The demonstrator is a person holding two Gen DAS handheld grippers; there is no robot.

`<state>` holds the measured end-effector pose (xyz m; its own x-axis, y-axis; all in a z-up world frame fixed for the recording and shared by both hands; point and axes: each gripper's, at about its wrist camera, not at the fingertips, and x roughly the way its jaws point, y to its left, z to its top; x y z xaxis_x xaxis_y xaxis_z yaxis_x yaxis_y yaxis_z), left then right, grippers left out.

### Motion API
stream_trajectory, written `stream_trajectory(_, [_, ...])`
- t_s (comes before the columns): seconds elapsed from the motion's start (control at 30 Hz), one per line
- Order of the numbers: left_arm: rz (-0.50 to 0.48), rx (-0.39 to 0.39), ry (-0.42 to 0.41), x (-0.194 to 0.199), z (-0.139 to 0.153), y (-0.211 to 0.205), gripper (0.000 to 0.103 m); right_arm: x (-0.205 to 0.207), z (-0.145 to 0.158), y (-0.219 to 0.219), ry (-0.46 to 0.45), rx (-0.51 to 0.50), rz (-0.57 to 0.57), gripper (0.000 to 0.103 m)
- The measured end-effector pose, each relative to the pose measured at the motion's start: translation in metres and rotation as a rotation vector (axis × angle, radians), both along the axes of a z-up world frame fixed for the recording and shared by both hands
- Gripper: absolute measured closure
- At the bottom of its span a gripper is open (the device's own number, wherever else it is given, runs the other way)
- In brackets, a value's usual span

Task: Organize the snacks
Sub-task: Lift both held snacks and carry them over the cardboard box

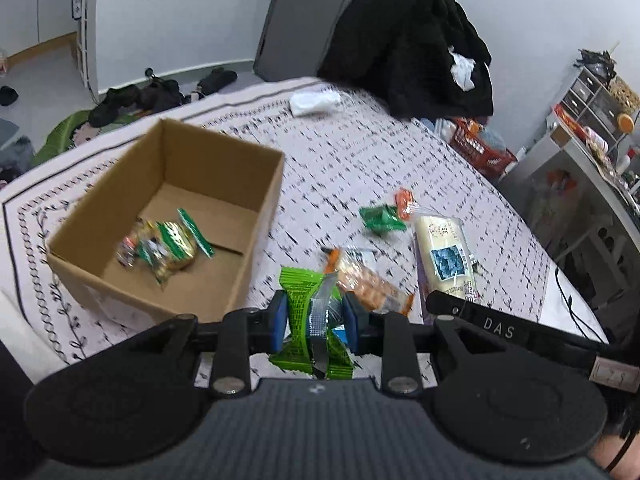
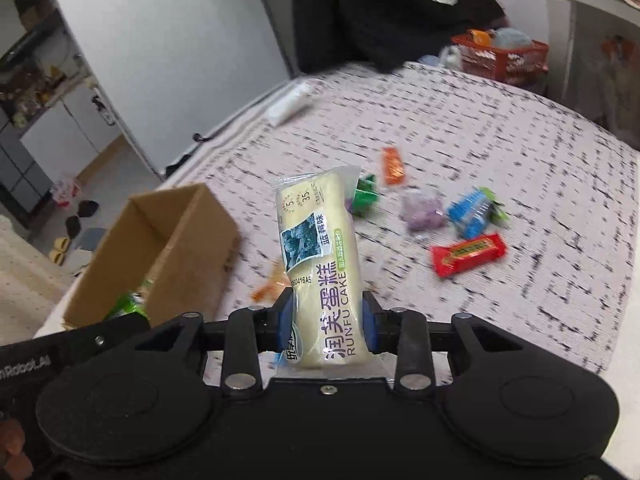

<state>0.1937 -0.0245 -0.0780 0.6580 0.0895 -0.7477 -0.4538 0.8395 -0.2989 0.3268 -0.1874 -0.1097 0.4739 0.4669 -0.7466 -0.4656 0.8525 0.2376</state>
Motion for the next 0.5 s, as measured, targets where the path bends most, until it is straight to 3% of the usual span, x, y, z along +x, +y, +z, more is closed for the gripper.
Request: stream_trajectory(0.5, [0.080,0.031,-0.048,-0.011,0.034,0.054,0.075,-0.022,0.030,0.048,-0.062,0.073,0.038,0.070])
